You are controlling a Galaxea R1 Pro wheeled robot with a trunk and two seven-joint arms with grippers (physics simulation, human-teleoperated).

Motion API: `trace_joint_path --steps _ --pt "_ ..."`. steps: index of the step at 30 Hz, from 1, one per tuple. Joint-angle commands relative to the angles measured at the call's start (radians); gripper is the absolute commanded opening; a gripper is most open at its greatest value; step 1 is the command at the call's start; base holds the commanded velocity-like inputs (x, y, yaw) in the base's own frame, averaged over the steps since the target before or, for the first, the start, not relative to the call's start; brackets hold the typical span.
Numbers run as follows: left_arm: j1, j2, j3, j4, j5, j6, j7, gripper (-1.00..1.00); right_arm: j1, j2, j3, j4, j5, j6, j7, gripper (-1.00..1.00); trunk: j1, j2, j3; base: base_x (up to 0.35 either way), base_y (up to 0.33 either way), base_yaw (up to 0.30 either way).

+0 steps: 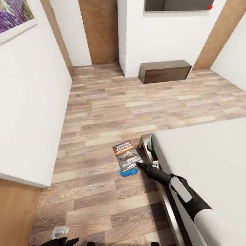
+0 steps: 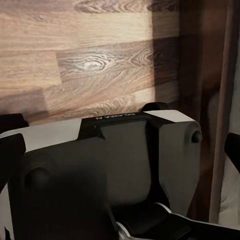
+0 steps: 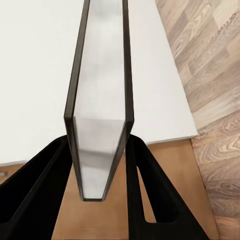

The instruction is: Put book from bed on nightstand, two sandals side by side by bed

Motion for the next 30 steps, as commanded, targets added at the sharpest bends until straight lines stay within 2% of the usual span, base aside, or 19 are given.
trace_joint_path --steps 1,7,24,26,27,28,30 --pt "-0.001 -0.001 0.000 0.002 -0.001 -0.007 -0.001 1.00 0.000 -0.001 0.002 -0.001 -0.012 0.006 -0.001 -1.00 0.000 -0.001 -0.001 0.000 0.000 0.296" --pt "-0.001 -0.012 0.000 0.002 -0.001 -0.007 -0.001 1.00 0.000 0.006 0.003 -0.001 -0.012 0.006 -0.001 -1.00 0.000 -0.001 -0.001 0.000 0.000 0.296" --pt "0.001 -0.014 0.000 0.002 -0.002 -0.007 0.000 1.00 0.000 0.008 0.003 0.000 -0.012 0.006 -0.003 -1.00 0.000 -0.001 -0.001 0.000 0.000 0.296" --pt "0.001 -0.018 0.000 0.002 -0.002 -0.008 0.016 1.00 0.000 0.008 0.003 0.000 -0.012 0.006 -0.004 -1.00 0.000 -0.001 -0.001 0.000 0.000 0.296" --pt "0.001 -0.034 0.000 0.002 -0.002 -0.008 0.064 1.00 0.000 0.008 0.003 0.001 -0.012 0.006 -0.004 -1.00 0.000 -0.001 -0.001 0.000 0.000 0.296" --pt "0.001 -0.081 0.000 0.002 -0.003 -0.010 0.224 1.00 0.000 0.008 0.003 0.001 -0.012 0.006 -0.004 -1.00 0.000 -0.001 -0.001 0.000 0.000 0.296" --pt "0.003 -0.127 0.000 0.001 -0.006 -0.016 0.366 1.00 0.000 0.008 0.003 0.001 -0.012 0.006 -0.004 -1.00 0.000 -0.001 -0.001 0.000 0.000 0.296"
